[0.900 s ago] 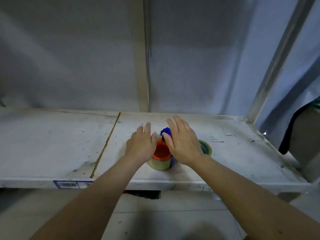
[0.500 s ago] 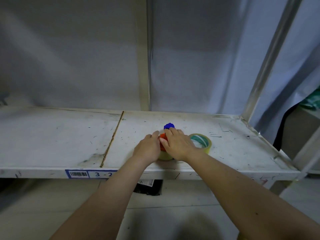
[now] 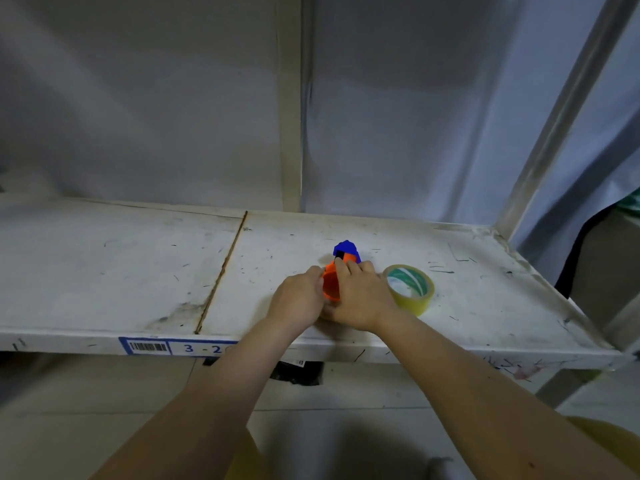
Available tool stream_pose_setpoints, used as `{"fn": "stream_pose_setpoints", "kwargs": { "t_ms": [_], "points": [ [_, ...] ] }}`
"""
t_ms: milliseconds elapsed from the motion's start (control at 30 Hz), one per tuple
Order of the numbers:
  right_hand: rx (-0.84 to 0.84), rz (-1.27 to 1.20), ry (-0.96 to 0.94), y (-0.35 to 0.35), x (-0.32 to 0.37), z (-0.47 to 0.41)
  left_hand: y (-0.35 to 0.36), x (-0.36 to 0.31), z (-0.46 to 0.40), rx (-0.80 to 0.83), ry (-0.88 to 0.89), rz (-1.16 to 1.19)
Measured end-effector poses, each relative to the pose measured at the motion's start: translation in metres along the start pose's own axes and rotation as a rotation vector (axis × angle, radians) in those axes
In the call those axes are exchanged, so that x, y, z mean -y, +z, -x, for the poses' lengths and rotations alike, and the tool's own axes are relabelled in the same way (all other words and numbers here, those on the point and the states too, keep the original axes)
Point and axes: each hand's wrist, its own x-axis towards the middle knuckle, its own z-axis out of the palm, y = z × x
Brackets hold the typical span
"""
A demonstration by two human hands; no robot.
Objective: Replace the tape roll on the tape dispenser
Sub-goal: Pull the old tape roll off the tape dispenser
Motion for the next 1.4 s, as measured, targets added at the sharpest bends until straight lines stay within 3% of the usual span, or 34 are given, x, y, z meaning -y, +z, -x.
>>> {"fn": "stream_pose_setpoints", "kwargs": {
  "t_ms": [267, 467, 533, 633, 800, 1033, 1200, 1300, 1400],
  "points": [
    [0.067, -0.019, -0.007, 0.002, 0.003, -0.024, 0.009, -0.003, -0.013, -0.066, -0.133, 0.041],
    [-0.013, -0.251, -0.014, 0.006, 0.000, -0.027, 0.007, -0.006, -0.025, 0.014, -0.278, 0.180],
    [-0.079, -0.350, -0.002, 0.003, 0.001, -0.025, 0.005, -0.008, -0.027, -0.002, -0.427, 0.457],
    [-0.104, -0.453, -0.010, -0.002, 0.002, -0.020, -0.004, -0.008, -0.023, -0.013, -0.699, 1.106],
    [-0.153, -0.566, -0.036, -0.006, -0.001, -0.006, -0.024, -0.010, -0.012, 0.132, -0.689, 1.507],
    [-0.073, -0.338, -0.028, -0.017, -0.013, 0.001, -0.021, -0.027, -0.003, 0.191, -0.580, 1.562],
    [-0.082, -0.476, -0.011, -0.021, -0.016, 0.006, -0.012, -0.028, -0.007, 0.102, -0.646, 1.580],
    [-0.142, -0.526, -0.032, -0.021, -0.015, 0.010, -0.019, -0.033, -0.006, 0.165, -0.719, 1.566],
    [-0.157, -0.572, -0.042, -0.021, -0.020, 0.013, -0.027, -0.031, -0.004, 0.214, -0.650, 1.479]
  ]
}}
